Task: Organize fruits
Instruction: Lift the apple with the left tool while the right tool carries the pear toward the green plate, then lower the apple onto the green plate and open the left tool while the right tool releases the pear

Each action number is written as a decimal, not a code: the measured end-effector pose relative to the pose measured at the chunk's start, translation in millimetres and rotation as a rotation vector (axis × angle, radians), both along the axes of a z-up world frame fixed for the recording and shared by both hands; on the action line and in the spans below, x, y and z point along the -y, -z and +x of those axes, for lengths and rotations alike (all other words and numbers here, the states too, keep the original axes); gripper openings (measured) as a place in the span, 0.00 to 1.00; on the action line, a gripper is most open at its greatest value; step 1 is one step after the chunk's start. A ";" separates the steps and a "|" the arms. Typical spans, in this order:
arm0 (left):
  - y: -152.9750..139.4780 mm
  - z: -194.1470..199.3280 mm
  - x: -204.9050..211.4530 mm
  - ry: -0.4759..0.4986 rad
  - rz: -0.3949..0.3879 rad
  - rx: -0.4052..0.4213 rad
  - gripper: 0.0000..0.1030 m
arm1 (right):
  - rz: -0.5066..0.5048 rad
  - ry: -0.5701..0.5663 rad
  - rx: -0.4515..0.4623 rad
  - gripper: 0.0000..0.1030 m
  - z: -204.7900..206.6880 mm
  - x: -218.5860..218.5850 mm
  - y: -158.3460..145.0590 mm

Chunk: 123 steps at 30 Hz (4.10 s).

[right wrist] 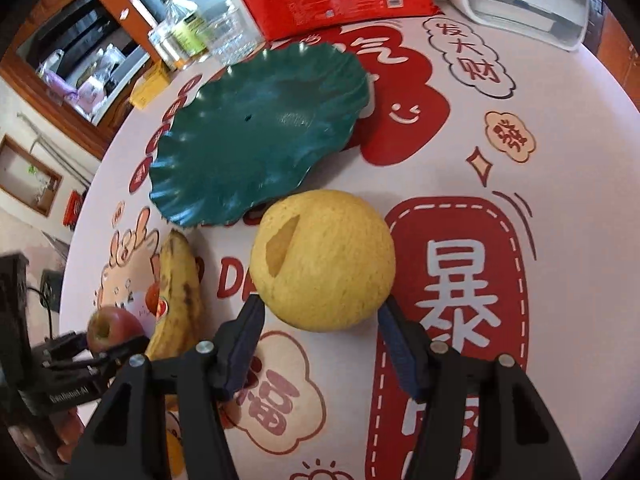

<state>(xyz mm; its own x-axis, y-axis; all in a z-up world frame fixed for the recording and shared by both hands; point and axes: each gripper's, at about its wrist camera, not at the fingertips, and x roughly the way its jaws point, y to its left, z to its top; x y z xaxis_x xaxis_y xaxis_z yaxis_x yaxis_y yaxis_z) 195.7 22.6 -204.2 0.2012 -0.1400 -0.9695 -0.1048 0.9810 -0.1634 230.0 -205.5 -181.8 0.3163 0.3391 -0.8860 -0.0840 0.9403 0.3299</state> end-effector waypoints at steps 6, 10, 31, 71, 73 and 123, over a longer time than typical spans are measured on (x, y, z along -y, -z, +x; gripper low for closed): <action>0.3 -6.6 3.4 0.024 -0.015 -0.011 0.69 | 0.082 0.083 -0.004 0.61 9.5 9.7 -5.5; 0.0 -10.1 2.0 0.028 -0.017 -0.015 0.69 | 0.125 0.175 -0.009 0.63 17.7 17.6 -5.6; -12.9 -4.4 -0.8 0.056 -0.017 0.049 0.68 | 0.023 0.255 -0.022 0.60 53.1 24.5 0.5; -228.3 98.2 11.9 0.186 0.116 0.386 0.69 | -0.003 -0.021 0.273 0.59 91.2 -39.5 -254.1; -215.9 112.8 12.8 0.176 0.106 0.365 0.69 | 0.005 -0.012 0.230 0.59 106.3 -40.3 -234.8; -42.3 211.6 47.5 0.217 0.046 0.112 0.95 | -0.010 -0.035 -0.025 0.68 193.7 -52.1 -26.7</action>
